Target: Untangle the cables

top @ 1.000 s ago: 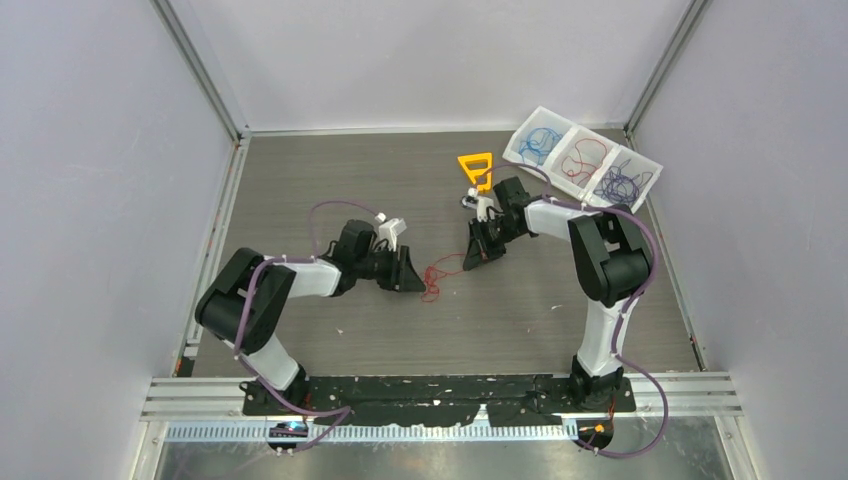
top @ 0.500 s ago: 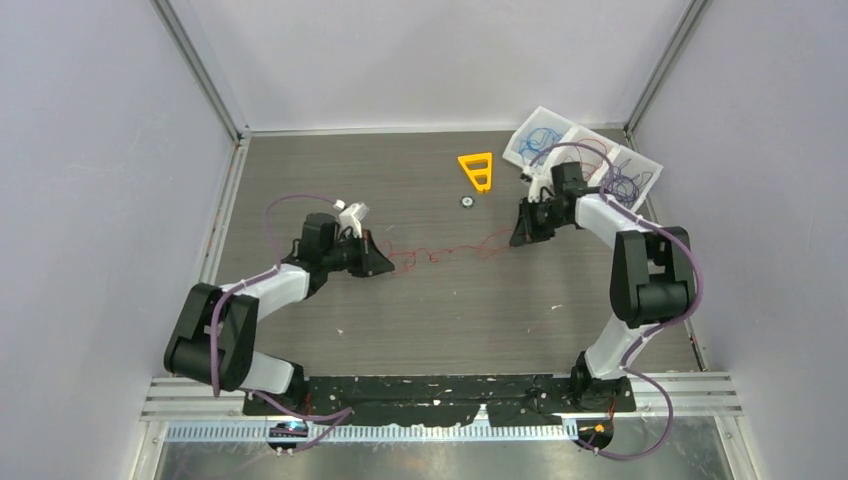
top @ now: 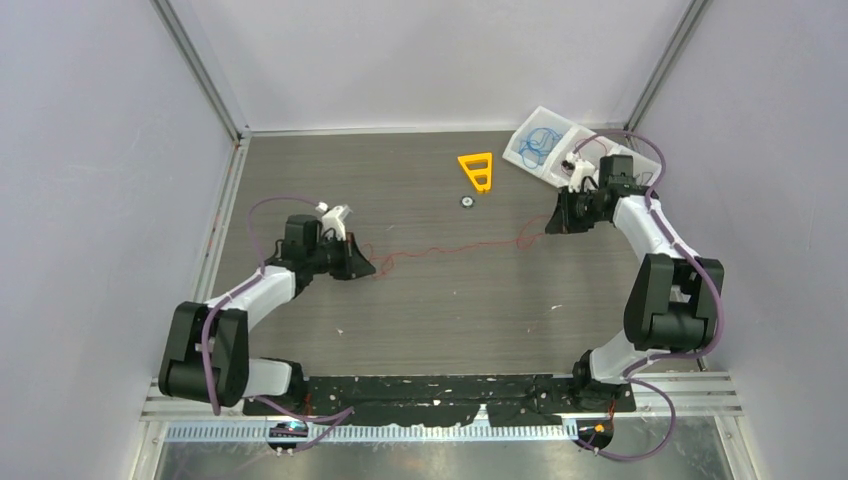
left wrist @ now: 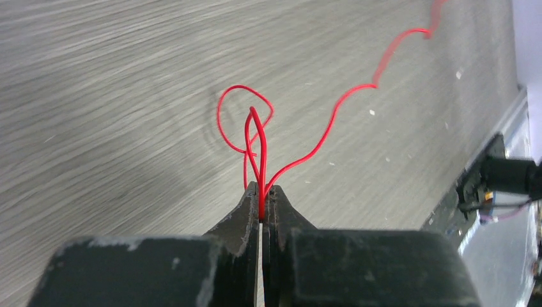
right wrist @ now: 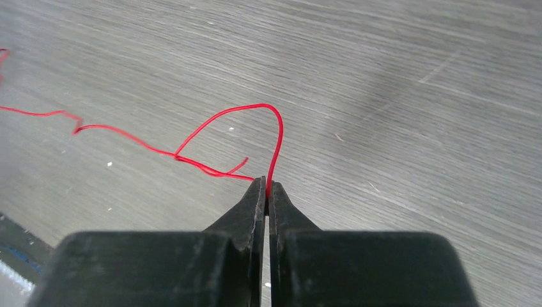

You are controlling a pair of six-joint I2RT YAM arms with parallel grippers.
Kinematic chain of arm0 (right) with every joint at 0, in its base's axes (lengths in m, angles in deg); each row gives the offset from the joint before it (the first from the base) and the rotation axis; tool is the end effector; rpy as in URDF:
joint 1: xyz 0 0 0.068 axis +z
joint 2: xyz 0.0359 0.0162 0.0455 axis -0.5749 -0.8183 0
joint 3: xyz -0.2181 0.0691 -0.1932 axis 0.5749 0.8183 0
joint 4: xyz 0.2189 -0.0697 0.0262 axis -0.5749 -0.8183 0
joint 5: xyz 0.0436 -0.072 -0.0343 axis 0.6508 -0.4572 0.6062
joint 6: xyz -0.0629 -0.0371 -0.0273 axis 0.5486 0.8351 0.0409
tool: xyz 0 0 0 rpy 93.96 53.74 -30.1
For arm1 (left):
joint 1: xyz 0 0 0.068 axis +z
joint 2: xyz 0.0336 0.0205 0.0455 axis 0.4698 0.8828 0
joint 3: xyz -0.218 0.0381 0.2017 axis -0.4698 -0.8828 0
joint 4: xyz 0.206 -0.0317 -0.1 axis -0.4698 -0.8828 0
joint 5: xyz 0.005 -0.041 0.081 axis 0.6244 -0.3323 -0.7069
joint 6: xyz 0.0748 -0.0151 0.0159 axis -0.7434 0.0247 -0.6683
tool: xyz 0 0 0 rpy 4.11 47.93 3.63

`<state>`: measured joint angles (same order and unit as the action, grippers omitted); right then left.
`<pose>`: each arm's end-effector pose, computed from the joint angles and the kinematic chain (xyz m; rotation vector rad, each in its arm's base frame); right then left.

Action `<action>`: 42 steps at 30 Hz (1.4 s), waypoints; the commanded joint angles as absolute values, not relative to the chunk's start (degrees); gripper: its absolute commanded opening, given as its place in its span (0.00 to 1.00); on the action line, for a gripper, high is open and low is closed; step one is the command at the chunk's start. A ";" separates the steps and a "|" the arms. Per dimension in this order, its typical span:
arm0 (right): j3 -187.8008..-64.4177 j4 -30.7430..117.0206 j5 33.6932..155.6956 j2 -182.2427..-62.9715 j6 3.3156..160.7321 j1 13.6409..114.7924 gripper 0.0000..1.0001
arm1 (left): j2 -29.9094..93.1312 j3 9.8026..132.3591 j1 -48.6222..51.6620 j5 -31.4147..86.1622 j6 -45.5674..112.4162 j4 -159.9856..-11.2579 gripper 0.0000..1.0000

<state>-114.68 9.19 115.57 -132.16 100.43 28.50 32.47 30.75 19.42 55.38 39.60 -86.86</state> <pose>0.3061 -0.0033 0.2482 -0.2754 2.5094 0.5293 0.2285 -0.0744 0.2027 0.1397 2.3374 -0.9661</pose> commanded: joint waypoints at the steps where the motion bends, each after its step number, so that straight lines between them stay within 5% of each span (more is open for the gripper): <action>1: -118.44 7.50 125.70 -127.91 102.54 30.86 0.05 | 30.05 37.26 12.02 60.18 35.97 -85.37 0.00; 12: -122.95 3.86 143.76 -125.19 103.26 47.35 0.05 | 43.14 58.13 -3.42 68.84 42.73 -77.87 0.00; 26: -123.28 7.53 147.90 -123.99 97.71 54.02 0.06 | 44.54 56.99 -5.99 71.49 47.32 -70.54 0.00; 35: -124.32 10.18 147.27 -125.15 95.80 54.64 0.35 | 43.90 55.04 -6.54 74.66 49.40 -66.68 0.00; 42: -123.66 10.17 150.55 -125.20 95.08 54.81 0.39 | 44.69 55.53 -6.61 73.95 50.41 -66.23 0.00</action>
<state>-122.15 8.21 147.21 -125.60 96.00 54.42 44.58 55.23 -6.37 72.89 49.31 -70.14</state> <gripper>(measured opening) 0.366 0.017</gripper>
